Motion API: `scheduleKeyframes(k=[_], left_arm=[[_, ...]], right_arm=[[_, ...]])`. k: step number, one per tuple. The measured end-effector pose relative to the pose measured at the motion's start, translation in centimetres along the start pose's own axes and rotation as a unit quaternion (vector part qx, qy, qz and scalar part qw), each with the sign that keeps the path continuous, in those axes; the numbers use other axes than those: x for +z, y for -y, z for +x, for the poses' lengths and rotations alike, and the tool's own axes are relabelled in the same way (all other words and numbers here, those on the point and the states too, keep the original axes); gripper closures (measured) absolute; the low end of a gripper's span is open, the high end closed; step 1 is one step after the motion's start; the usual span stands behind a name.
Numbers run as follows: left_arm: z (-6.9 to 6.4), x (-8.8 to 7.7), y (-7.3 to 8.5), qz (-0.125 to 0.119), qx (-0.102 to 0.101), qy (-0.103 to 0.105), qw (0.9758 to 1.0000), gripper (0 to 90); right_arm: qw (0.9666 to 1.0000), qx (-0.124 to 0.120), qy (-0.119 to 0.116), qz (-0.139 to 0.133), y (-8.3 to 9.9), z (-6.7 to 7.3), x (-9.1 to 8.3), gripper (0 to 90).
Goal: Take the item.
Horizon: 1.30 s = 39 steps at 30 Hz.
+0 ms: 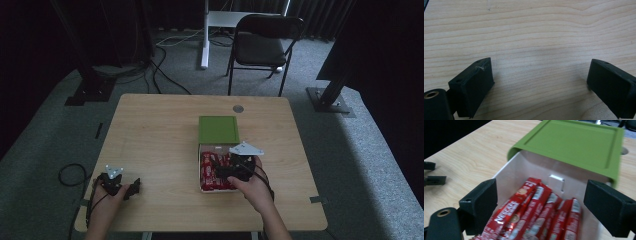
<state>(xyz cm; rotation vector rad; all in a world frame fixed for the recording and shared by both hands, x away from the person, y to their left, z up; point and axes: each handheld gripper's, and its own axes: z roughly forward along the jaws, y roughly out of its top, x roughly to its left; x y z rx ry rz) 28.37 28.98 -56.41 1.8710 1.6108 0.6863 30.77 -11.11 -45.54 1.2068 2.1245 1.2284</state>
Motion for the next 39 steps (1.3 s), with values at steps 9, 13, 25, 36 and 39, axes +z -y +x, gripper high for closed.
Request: scheduleKeyframes(k=[9, 13, 25, 36, 39], left_arm=[[0.0, 0.0, 0.0, 0.000, 0.000, 0.000, 1.0000, 7.4], [0.0, 0.0, 0.0, 0.000, 0.000, 0.000, 1.0000, 7.4], [0.0, 0.0, 0.0, 0.000, 0.000, 0.000, 1.0000, 7.4], [0.0, 0.0, 0.0, 0.000, 0.000, 0.000, 1.0000, 7.4], [0.0, 0.0, 0.0, 0.000, 0.000, 0.001, 1.0000, 7.4]], right_arm=[[0.9998, -0.008, 0.003, 0.017, 0.3, 1.5, 1.6, 13.9], [0.9997, -0.007, -0.002, 0.025, 0.8, 1.9, 2.2, 14.5], [0.9977, -0.033, 0.005, 0.059, 1.5, 2.6, 3.2, 39.3], [0.9962, -0.008, -0.033, 0.080, 2.5, 2.5, 4.7, 43.0], [0.9963, -0.004, -0.035, 0.078, 2.5, 2.5, 5.0, 46.6]])
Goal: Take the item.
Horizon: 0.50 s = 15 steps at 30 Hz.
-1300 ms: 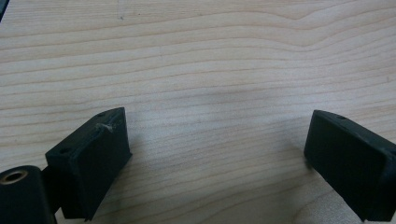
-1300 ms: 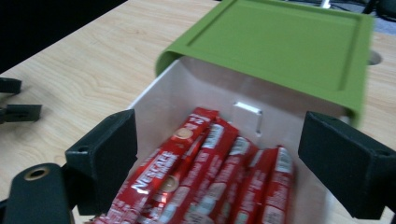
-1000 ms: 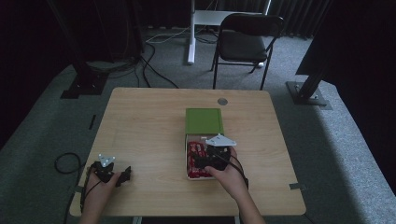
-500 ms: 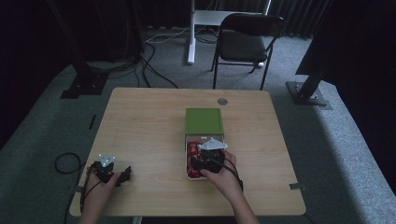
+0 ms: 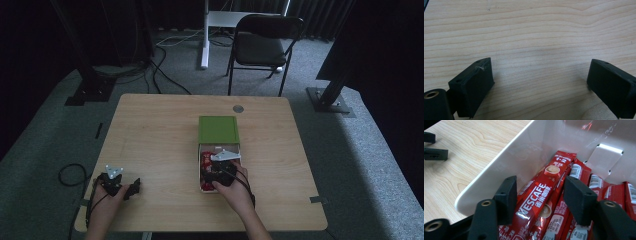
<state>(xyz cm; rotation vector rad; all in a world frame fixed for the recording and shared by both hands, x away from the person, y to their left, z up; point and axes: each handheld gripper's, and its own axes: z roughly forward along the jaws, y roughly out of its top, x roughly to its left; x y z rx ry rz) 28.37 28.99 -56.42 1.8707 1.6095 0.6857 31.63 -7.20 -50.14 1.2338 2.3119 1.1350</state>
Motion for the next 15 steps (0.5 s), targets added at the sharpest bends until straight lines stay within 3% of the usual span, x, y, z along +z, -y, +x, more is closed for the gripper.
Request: scheduleKeyframes(k=[7, 11, 15], left_arm=[[0.00, 0.00, 0.00, 0.000, 0.000, 0.000, 1.0000, 7.4], [0.00, 0.00, 0.00, 0.000, 0.000, 0.000, 1.0000, 7.4], [0.00, 0.00, 0.00, 0.000, 0.000, 0.000, 1.0000, 7.4]], right_arm=[[0.9999, 0.012, -0.007, 0.010, -0.11, -0.14, 0.37, 52.0], [0.9999, 0.008, -0.003, 0.010, -0.11, -0.09, 0.46, 59.0], [0.9998, 0.020, -0.001, 0.006, -0.08, -0.39, 0.25, 69.4]])
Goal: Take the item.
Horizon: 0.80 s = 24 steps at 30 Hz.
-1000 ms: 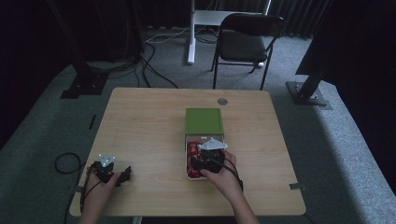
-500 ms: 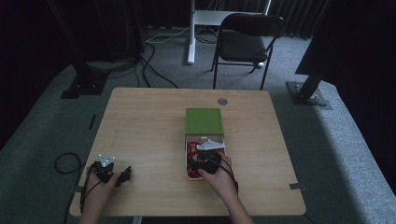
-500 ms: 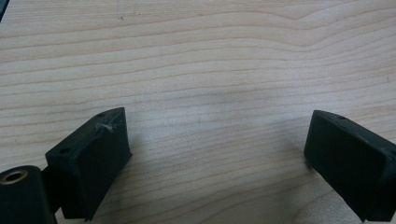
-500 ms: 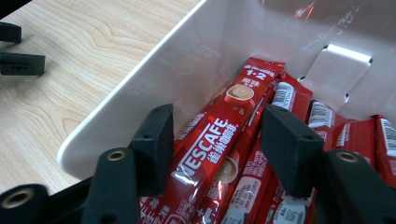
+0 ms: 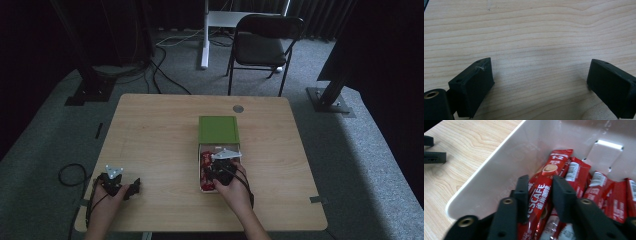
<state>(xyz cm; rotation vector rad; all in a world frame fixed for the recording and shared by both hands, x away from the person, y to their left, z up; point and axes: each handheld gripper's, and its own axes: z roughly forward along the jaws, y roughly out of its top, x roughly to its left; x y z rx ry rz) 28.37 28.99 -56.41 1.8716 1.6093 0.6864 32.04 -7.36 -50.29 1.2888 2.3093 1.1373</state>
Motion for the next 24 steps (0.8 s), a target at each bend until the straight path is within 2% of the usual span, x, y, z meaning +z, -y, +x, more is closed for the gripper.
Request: scheduleKeyframes(k=[2, 8, 10, 16, 18, 24], left_arm=[[0.0, 0.0, 0.0, 0.001, 0.001, 0.000, 1.0000, 7.4], [0.0, 0.0, 0.0, 0.000, 0.000, 0.000, 1.0000, 7.4], [0.0, 0.0, 0.0, 0.001, 0.000, 0.000, 1.0000, 7.4], [0.0, 0.0, 0.0, 0.000, 0.000, 0.000, 1.0000, 7.4], [0.0, 0.0, 0.0, 0.000, 0.000, 0.000, 1.0000, 7.4], [0.0, 0.0, 0.0, 0.000, -0.001, 0.000, 1.0000, 7.4]], right_arm=[[1.0000, -0.005, 0.004, 0.003, -0.1, -0.1, -0.2, 73.2], [1.0000, 0.008, 0.003, -0.001, -0.2, -0.5, -1.0, 78.6], [0.9999, 0.014, 0.002, -0.008, -0.3, -0.5, -1.3, 78.8], [0.9998, 0.011, 0.002, -0.018, -0.5, -0.8, -2.1, 79.4], [0.9996, 0.016, -0.005, -0.025, -0.7, -0.8, -2.5, 79.4], [0.9994, 0.009, -0.009, -0.032, -1.3, -0.6, -3.8, 79.5]])
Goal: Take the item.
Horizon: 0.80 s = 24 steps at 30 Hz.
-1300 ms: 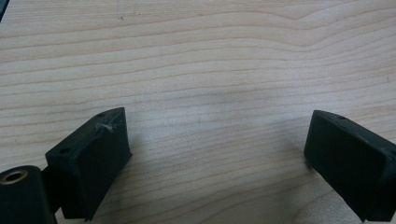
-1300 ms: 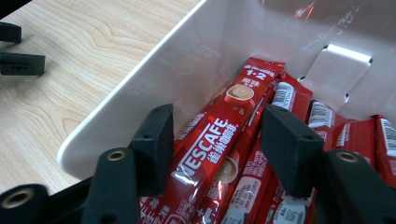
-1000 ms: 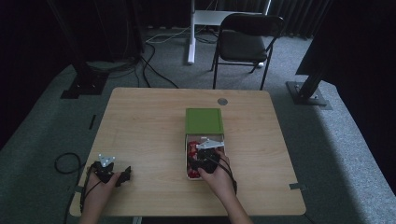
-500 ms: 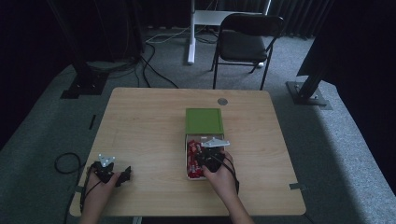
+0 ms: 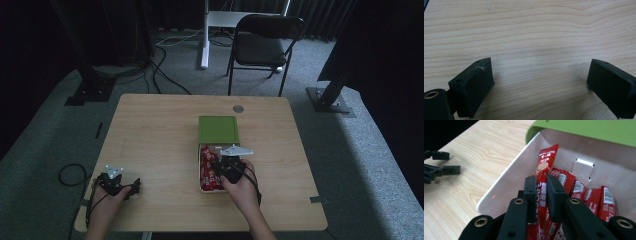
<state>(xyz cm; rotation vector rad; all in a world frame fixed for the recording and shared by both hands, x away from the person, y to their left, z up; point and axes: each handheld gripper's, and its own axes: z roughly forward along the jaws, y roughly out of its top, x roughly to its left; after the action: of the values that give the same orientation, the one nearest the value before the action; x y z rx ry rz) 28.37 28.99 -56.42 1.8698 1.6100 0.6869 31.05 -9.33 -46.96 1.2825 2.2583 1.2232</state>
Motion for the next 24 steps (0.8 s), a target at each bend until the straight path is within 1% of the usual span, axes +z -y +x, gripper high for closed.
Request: scheduleKeyframes(k=[3, 5, 8, 12, 14, 18, 24], left_arm=[[0.0, 0.0, 0.0, 0.000, 0.000, 0.000, 1.0000, 7.4], [0.0, 0.0, 0.0, 0.000, 0.000, 0.000, 1.0000, 7.4], [0.0, 0.0, 0.0, 0.000, -0.001, 0.000, 1.0000, 7.4], [0.0, 0.0, 0.0, 0.000, 0.000, 0.000, 1.0000, 7.4], [0.0, 0.0, 0.0, 0.000, 0.000, 0.000, 1.0000, 7.4], [0.0, 0.0, 0.0, 0.000, -0.001, 0.000, 1.0000, 7.4], [0.0, 0.0, 0.0, 0.000, 0.000, 0.000, 1.0000, 7.4]], right_arm=[[1.0000, -0.001, -0.001, -0.007, -0.1, 0.1, -0.4, 79.6], [0.9998, -0.003, -0.001, -0.018, -0.4, 0.1, -1.1, 79.5], [0.9997, 0.003, -0.011, -0.023, -0.5, 0.0, -1.6, 79.6], [0.9996, 0.001, -0.015, -0.022, -0.6, -0.1, -2.2, 79.5], [0.9995, 0.005, -0.022, -0.022, -0.6, -0.2, -2.4, 79.5], [0.9994, 0.008, -0.026, -0.023, -0.5, -0.4, -2.7, 79.6], [0.9989, 0.013, -0.031, -0.032, -0.6, -0.5, -3.5, 79.6]])
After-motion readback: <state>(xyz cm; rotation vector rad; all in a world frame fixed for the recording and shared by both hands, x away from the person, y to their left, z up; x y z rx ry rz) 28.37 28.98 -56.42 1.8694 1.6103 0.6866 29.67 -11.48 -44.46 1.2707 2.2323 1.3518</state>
